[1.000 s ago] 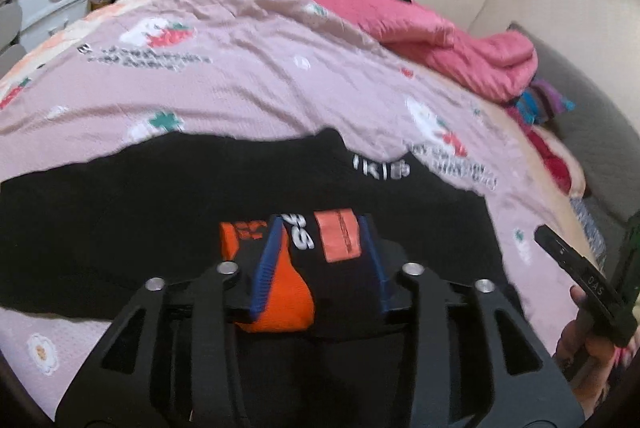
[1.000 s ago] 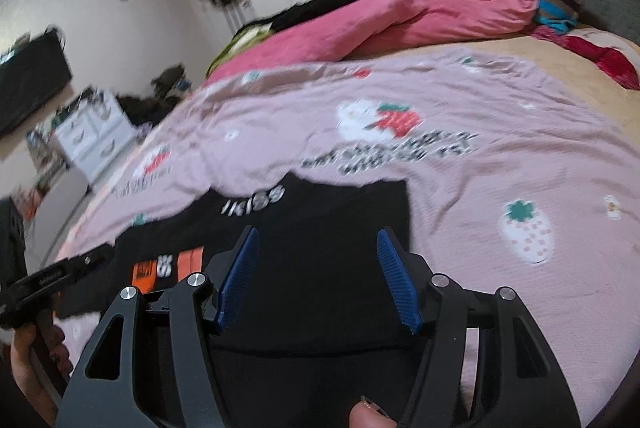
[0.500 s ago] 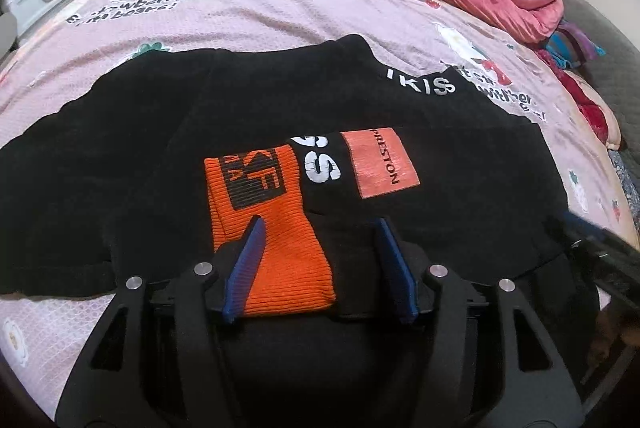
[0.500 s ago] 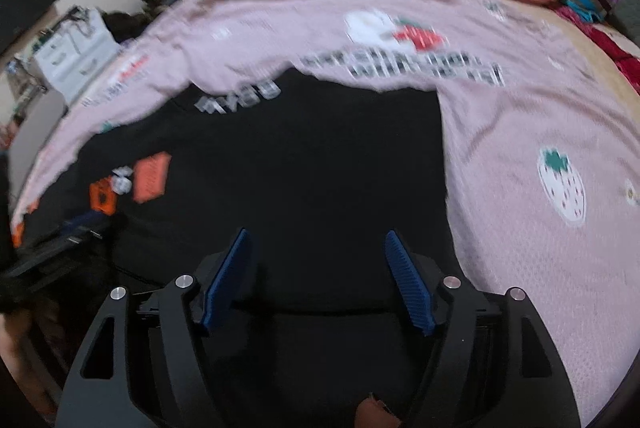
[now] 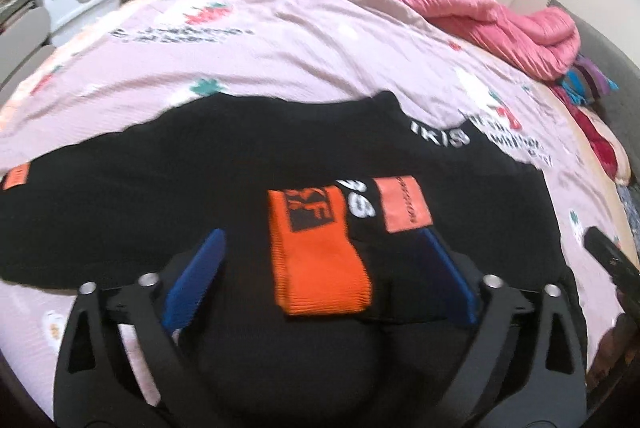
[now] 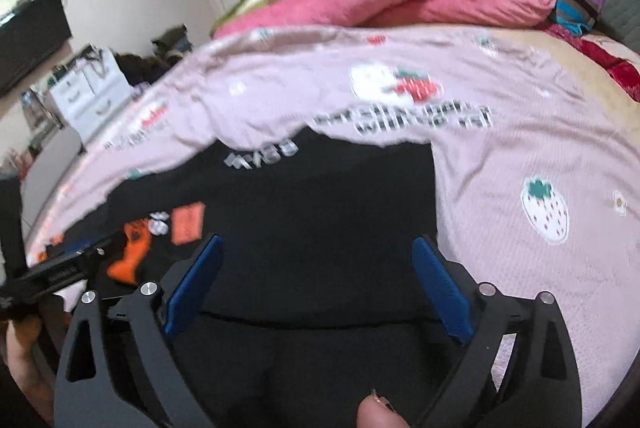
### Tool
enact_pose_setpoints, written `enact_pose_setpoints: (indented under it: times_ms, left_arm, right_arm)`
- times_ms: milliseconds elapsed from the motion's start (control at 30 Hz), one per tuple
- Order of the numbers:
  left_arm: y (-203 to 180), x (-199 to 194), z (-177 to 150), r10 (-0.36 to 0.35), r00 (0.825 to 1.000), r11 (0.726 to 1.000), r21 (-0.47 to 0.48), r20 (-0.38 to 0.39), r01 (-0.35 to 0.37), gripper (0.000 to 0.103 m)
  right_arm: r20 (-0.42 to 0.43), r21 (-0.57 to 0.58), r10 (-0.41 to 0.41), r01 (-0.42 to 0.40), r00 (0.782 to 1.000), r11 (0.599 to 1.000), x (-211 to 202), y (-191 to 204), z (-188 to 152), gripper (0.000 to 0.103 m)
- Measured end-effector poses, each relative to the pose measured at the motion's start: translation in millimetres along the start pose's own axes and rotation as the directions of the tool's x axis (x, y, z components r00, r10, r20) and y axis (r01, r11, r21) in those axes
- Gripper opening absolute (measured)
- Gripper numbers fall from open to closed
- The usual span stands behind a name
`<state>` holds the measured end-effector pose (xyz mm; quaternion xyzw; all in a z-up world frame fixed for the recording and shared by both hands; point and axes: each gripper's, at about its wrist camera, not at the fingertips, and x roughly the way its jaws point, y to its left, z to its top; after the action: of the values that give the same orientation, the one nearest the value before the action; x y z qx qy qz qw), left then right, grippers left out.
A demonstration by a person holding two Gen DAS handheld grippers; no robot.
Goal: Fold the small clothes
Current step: 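Move the left tool to the orange cuff of the other sleeve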
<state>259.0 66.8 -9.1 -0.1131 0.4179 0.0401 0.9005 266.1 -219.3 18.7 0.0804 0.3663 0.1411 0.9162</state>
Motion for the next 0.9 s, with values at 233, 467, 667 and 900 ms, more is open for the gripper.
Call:
enact_pose_setpoints:
  times_ms: [233,467,667,900]
  left_arm:
    - [20.1,-18.8,-2.1,0.075,0.996,0.995,-0.066,0.04,-0.072,0.094]
    - [47.3,-43.9,-1.0,0.12,0.989,0.985,-0.136,0.09,-0.108,0.094]
    - [74.0,-55.6,2.6,0.156,0.982,0.973,-0.19,0.107,-0.134,0.094]
    - [105.7,-66.3,4.1,0.219,0.969,0.951,-0.247,0.115,-0.186,0.094]
  right_arm:
    - [0.064,-0.048,0.022,-0.019,0.998,0.999,-16.5,25.8,8.2,0.098]
    - [0.084,-0.071,0.069,-0.063,0.994,0.996,-24.8,50.0,10.3,0.098]
    - [0.077,-0.109,0.083,-0.075,0.994,0.991,-21.8,74.4,6.3,0.098]
    - [0.065,-0.153,0.109,-0.098,0.992,0.983,-17.5,99.4,0.9,0.098]
